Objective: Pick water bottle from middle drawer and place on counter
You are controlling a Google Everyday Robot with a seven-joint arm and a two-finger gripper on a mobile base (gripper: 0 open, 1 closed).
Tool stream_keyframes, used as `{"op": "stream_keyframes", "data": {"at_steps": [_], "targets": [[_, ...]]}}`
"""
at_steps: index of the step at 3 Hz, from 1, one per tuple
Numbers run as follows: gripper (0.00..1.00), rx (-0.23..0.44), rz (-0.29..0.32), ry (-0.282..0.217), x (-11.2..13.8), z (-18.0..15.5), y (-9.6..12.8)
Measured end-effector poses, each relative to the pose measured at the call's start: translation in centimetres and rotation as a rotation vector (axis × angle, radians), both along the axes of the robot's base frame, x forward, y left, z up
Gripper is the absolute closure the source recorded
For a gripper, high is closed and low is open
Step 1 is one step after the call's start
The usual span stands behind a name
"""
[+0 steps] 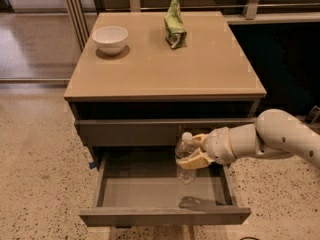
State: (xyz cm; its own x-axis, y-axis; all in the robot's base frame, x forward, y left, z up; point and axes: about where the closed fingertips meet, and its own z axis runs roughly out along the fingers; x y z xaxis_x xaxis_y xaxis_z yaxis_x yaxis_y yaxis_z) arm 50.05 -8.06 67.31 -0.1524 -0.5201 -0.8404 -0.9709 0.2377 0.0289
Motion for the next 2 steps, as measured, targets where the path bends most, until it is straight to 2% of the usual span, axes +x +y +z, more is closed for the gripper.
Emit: {"op": "stream_keyframes", "data": {"at_steps": [1, 2], "targets": [[1.0, 0.0, 0.0, 0.0, 0.0, 0.0, 0.0], [1.0, 0.006, 0.001, 0.001, 0.5, 2.3, 0.4]]}}
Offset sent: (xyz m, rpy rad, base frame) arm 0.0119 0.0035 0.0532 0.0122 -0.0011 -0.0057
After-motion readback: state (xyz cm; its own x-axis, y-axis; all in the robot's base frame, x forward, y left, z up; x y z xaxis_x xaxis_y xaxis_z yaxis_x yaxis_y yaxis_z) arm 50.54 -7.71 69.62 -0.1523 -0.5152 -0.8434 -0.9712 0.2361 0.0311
